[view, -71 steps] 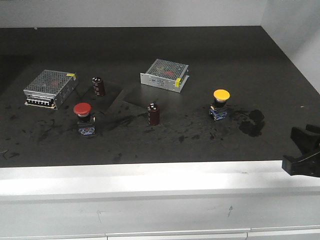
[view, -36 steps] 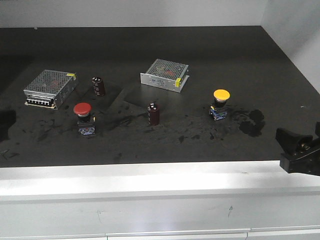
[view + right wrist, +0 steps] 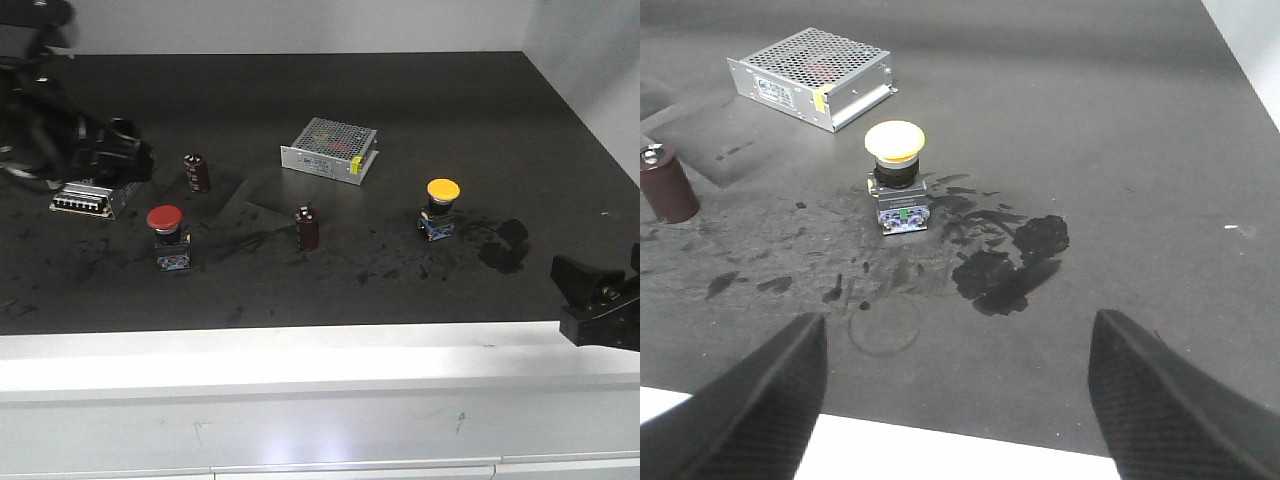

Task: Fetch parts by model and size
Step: 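Lower the left gripper over the red button and close on it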

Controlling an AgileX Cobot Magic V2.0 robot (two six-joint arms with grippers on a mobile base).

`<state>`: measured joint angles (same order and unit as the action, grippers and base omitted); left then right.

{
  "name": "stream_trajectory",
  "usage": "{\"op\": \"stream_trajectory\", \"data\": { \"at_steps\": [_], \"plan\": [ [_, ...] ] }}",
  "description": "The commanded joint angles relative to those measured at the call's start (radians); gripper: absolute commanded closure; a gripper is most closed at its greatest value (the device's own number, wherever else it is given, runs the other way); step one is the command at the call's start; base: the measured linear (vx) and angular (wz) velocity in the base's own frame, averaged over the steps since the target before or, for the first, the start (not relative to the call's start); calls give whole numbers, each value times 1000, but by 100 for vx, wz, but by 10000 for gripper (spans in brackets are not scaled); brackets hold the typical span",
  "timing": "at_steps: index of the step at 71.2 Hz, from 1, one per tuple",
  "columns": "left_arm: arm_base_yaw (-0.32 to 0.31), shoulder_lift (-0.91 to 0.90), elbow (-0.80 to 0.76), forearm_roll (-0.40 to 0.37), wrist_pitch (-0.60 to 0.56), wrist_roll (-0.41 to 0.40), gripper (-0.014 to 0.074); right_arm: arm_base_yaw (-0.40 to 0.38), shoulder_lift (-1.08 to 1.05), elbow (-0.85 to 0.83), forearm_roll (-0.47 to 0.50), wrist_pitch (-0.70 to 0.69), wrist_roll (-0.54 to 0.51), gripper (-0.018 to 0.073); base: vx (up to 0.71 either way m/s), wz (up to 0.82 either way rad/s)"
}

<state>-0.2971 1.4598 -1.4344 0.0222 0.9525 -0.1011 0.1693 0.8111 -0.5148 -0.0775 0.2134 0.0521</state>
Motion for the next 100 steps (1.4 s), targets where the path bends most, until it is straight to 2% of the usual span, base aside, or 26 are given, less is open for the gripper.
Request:
{"op": "stream_trajectory", "data": {
  "at_steps": [1,17,34,50,63,79,85,92,100],
  "plan": [
    [-10,60,-111,10,37,-53,7,2,0,-36,-3,-76,-7,34,0,0],
    [-31,218,-252,30,132,-125,7,2,0,-36,0,-76,-6,34,0,0],
    [-32,319,-332,29,193,-193,9,2,0,-36,5,-78,-6,34,0,0],
    [-32,377,-345,35,211,-204,9,2,0,-36,26,-76,-6,34,0,0],
    [-32,403,-342,58,210,-256,9,2,0,-36,25,-72,-6,34,0,0],
    [-32,437,-342,55,212,-256,16,2,0,-36,25,-69,-6,34,0,0],
    [-32,444,-342,55,211,-256,48,2,0,-36,25,-69,-6,34,0,0],
    [-32,445,-342,56,209,-256,134,2,0,-36,25,-69,-6,34,0,0],
    [-32,445,-342,74,209,-256,302,2,0,-36,25,-70,-6,34,0,0]
  ]
}}
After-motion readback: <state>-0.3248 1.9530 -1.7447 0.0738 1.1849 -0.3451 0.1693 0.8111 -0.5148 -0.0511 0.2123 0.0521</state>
